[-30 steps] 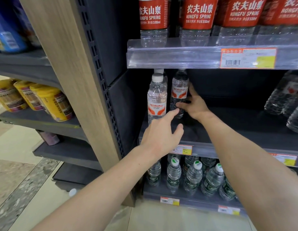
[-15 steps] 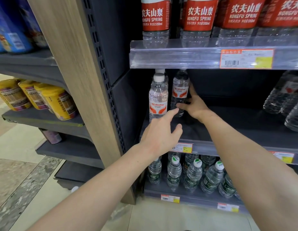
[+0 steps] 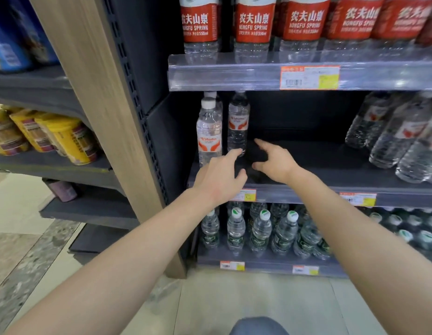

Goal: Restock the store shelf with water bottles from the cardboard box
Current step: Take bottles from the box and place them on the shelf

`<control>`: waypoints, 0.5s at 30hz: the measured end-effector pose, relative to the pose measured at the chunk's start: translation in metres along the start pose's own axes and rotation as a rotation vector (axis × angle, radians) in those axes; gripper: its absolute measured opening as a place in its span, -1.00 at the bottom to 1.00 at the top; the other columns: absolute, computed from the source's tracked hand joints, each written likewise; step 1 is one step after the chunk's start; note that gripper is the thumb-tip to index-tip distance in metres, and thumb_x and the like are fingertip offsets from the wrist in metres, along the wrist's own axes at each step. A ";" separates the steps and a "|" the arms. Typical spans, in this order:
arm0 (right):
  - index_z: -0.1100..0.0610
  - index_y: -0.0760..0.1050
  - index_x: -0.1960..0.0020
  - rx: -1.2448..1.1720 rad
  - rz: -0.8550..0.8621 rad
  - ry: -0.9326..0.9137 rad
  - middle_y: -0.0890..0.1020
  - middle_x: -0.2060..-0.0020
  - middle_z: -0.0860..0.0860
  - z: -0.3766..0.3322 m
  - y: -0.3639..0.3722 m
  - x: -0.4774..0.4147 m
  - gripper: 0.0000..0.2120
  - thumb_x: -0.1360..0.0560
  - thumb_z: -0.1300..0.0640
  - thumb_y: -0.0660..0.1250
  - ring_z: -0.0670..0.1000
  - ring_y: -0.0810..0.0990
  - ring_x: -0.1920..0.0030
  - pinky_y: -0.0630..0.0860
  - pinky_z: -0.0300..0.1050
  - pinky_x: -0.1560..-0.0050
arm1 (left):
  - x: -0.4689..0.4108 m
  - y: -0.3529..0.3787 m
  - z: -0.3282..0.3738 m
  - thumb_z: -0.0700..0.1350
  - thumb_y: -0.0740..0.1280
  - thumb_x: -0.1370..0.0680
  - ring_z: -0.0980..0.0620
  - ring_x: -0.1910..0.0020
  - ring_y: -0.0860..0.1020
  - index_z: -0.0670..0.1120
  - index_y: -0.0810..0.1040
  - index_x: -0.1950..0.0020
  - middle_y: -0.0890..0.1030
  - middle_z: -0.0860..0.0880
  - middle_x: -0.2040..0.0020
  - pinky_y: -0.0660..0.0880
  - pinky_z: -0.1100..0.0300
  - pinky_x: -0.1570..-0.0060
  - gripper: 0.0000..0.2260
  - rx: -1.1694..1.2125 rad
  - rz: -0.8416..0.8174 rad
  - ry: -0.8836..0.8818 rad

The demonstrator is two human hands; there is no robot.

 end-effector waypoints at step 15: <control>0.02 0.24 -0.63 0.037 -0.166 0.353 0.52 -0.44 0.07 -0.075 -0.133 0.182 -0.39 -0.64 -0.03 0.33 0.12 0.61 -0.25 0.50 -0.09 -0.18 | 0.073 -0.095 0.092 0.09 0.27 -0.66 -0.29 -0.29 0.53 -0.06 0.29 -0.59 0.52 -0.21 -0.36 0.56 -0.11 -0.16 -0.47 -0.268 -0.451 -0.078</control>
Point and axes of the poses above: each hand's wrist, its own x-axis away from the middle knuckle, its own y-axis out of the palm, z = x × y, the point moved 6 cm from there along -x, towards the middle knuckle
